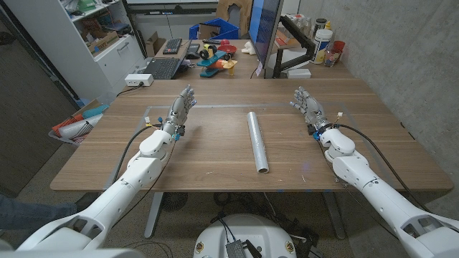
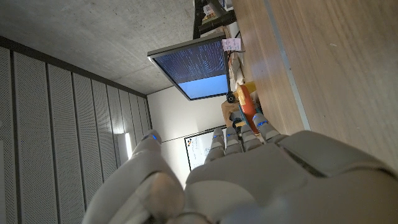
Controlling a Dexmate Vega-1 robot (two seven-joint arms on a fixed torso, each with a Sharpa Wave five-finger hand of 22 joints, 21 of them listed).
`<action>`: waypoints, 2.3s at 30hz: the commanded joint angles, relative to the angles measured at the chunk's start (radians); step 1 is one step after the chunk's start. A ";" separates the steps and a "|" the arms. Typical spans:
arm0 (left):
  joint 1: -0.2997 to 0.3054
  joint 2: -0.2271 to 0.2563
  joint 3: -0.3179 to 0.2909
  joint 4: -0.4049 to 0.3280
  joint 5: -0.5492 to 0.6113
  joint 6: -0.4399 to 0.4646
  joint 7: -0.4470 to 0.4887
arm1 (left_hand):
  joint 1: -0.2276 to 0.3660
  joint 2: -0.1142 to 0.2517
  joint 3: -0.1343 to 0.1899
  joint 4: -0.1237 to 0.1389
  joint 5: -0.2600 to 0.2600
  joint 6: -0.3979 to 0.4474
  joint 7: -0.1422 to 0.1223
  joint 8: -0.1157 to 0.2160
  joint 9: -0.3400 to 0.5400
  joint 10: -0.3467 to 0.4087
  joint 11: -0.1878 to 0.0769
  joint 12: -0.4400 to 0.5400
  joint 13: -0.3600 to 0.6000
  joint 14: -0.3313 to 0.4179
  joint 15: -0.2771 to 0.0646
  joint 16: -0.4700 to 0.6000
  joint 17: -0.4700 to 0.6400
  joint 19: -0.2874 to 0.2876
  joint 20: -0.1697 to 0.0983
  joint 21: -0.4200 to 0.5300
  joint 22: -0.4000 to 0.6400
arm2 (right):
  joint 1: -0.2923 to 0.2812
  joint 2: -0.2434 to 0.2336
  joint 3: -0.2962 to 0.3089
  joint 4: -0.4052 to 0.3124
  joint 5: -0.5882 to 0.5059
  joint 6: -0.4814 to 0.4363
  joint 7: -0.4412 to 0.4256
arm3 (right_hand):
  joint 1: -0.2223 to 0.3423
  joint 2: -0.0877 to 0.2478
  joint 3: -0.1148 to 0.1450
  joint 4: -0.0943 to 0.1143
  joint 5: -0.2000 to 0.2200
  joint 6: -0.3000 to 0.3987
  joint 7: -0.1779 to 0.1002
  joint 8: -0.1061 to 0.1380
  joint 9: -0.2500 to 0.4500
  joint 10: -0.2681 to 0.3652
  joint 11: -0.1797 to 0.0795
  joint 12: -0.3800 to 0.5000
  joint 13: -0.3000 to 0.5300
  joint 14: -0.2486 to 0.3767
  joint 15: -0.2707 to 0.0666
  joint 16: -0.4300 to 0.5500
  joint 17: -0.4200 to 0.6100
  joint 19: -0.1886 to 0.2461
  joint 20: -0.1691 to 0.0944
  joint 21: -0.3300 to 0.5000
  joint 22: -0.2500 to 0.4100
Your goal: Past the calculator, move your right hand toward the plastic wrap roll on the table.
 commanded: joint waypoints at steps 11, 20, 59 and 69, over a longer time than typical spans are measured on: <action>0.065 -0.260 -0.310 -0.070 0.280 0.106 -0.160 | 0.007 0.003 0.006 -0.002 0.003 0.004 0.008 0.001 0.004 -0.002 -0.001 0.001 -0.002 -0.011 -0.003 0.007 0.003 -0.041 0.004 -0.003 0.003 | -0.021 0.192 0.229 0.011 -0.217 -0.063 0.169 | 0.003 -0.001 0.006 -0.002 0.001 0.010 -0.002 0.004 0.004 0.011 -0.001 -0.004 0.001 0.007 0.000 0.004 -0.001 0.011 0.002 -0.004 0.003; 0.080 -0.302 -0.361 -0.096 0.328 0.129 -0.190 | 0.006 0.004 0.005 -0.004 0.002 0.006 0.007 -0.002 0.004 0.001 -0.005 -0.002 -0.005 -0.010 -0.004 0.007 0.002 -0.039 0.005 -0.010 0.003 | -0.018 0.223 0.269 0.010 -0.260 -0.078 0.198 | 0.003 0.000 0.006 -0.003 0.000 0.011 -0.003 0.003 0.004 0.013 -0.002 -0.007 0.001 0.009 -0.001 0.003 -0.003 0.012 0.002 -0.008 0.003; 0.100 -0.342 -0.427 -0.146 0.392 0.174 -0.228 | 0.003 0.010 0.002 -0.010 0.000 0.026 0.004 -0.006 0.004 0.023 -0.007 -0.009 -0.016 0.004 -0.005 0.010 0.001 -0.030 0.015 -0.037 0.004 | 0.025 0.275 0.314 0.145 -0.287 0.085 0.361 | -0.019 -0.024 -0.012 -0.007 -0.002 -0.001 -0.014 -0.008 0.004 0.031 -0.012 -0.020 0.002 0.032 -0.010 0.005 -0.014 0.042 0.001 -0.028 0.003; 0.118 -0.342 -0.431 -0.178 0.399 0.187 -0.220 | 0.002 0.011 0.002 -0.012 -0.001 0.029 0.004 -0.007 0.004 0.027 -0.009 -0.010 -0.018 0.007 -0.006 0.011 0.001 -0.026 0.016 -0.043 0.004 | 0.048 0.279 0.324 0.199 -0.262 0.134 0.423 | -0.036 -0.037 -0.024 -0.003 0.000 -0.001 -0.022 -0.009 0.004 0.038 -0.017 -0.024 0.002 0.045 -0.015 0.009 -0.017 0.048 0.004 -0.037 0.003</action>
